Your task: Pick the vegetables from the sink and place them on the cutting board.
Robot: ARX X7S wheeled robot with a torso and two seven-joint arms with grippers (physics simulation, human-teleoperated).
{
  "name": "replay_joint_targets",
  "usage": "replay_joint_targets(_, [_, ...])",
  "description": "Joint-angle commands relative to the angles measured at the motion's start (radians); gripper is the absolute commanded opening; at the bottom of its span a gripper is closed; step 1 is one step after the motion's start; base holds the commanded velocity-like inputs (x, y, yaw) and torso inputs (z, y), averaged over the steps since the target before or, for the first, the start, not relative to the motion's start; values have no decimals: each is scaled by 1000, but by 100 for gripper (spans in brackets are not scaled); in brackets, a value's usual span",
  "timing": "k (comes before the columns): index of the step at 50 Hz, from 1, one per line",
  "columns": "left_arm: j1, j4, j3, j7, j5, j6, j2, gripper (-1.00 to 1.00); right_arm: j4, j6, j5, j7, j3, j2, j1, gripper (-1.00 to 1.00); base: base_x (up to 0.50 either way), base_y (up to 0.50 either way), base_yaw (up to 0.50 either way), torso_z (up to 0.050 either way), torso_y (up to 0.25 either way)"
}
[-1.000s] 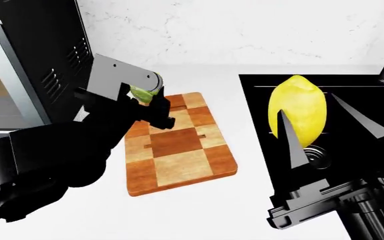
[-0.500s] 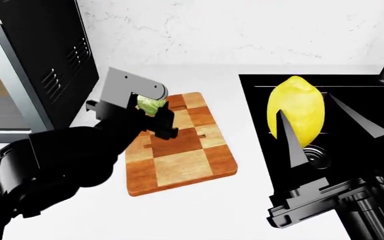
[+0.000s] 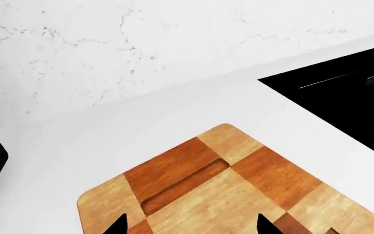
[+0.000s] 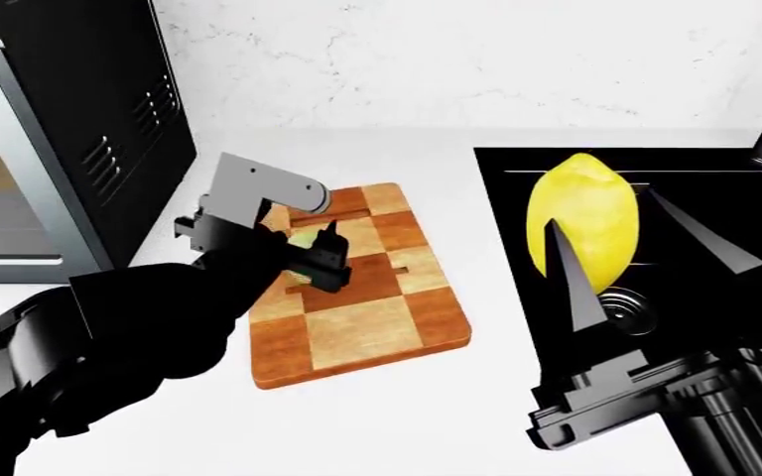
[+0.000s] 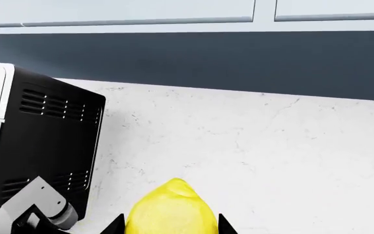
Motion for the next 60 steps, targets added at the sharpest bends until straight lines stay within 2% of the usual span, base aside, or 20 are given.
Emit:
replay_joint_targets(1, [4,-9,-4,-4,-4,5,1,100,7,2,-9,-1,7,-3,4,-100,0,0,0,0,0])
replay_joint_targets(15, [2,15,-9,-11,-4,6,-7,100,3,5,-5,0,10,-5,6,-100,0,0,0,0,0])
replay_joint_targets(32, [-13,205,-54,-94,31,48,-87,100,61,-36,82,-42,5,-48,-6,-100,0,0,0,1,0])
replay_joint_targets(36, [-7,314,-93,-143,95,115,-140,100,63,29,204,-80,15,-86,49,-100,0,0,0,0,0])
replay_joint_targets(39, [-3,409,-109,-199,155,142,-185,100,69,120,388,-109,42,-118,148,-100,0,0,0,0,0])
replay_joint_targets(46, [19,590,-138,-325,217,159,-285,100,207,276,737,-172,76,-281,321,-100,0,0,0,0,0])
replay_joint_targets(54, [113,688,-147,-444,316,224,-358,100,396,316,882,-231,66,-438,337,-100,0,0,0,0,0])
replay_joint_targets(60, [179,721,-149,-462,352,294,-388,100,474,325,913,-254,60,-502,330,-100,0,0,0,0,0])
